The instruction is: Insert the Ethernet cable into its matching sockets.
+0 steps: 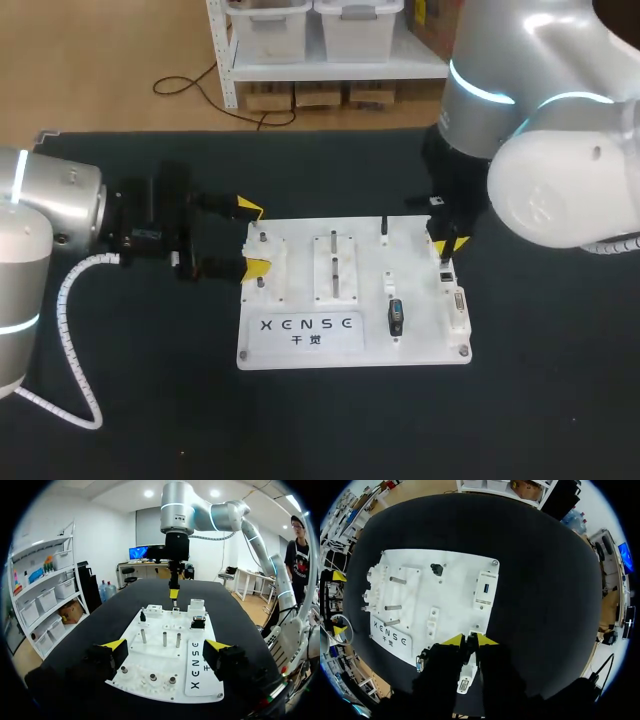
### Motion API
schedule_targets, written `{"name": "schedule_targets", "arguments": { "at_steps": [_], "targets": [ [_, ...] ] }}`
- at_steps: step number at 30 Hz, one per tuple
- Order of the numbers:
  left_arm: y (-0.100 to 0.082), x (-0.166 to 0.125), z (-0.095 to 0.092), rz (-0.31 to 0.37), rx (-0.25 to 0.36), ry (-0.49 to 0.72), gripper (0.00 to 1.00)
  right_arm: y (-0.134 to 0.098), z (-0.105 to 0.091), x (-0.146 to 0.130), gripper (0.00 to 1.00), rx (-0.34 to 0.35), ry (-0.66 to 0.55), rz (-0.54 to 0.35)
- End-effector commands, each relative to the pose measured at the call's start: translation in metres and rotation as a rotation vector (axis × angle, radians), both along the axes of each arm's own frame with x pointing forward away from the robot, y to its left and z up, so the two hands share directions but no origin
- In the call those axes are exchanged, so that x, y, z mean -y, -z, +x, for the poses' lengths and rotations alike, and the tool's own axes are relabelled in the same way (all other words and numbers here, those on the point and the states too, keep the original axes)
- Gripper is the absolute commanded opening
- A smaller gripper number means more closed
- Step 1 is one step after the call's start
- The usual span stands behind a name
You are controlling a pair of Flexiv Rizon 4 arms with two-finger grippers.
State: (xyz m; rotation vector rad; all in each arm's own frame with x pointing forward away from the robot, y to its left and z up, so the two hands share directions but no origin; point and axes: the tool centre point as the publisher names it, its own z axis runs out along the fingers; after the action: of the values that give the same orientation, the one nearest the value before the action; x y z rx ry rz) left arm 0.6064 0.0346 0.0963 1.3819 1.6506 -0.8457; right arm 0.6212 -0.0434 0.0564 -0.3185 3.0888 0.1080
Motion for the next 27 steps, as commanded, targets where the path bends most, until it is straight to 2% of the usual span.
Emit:
{"name": "schedule_targets", "arguments": {
  "at_steps": [1,27],
  "targets": [
    [0.002,-0.001,0.0,-0.006,0.005,-0.001,1.0,0.004,-0.002,0.002,0.0,-0.002,-0.003,0.004],
    [0.002,-0.001,0.0,-0.006,0.005,-0.001,1.0,0.016,0.001,0.005,0.0,-0.022,-0.021,0.008]
  ]
}}
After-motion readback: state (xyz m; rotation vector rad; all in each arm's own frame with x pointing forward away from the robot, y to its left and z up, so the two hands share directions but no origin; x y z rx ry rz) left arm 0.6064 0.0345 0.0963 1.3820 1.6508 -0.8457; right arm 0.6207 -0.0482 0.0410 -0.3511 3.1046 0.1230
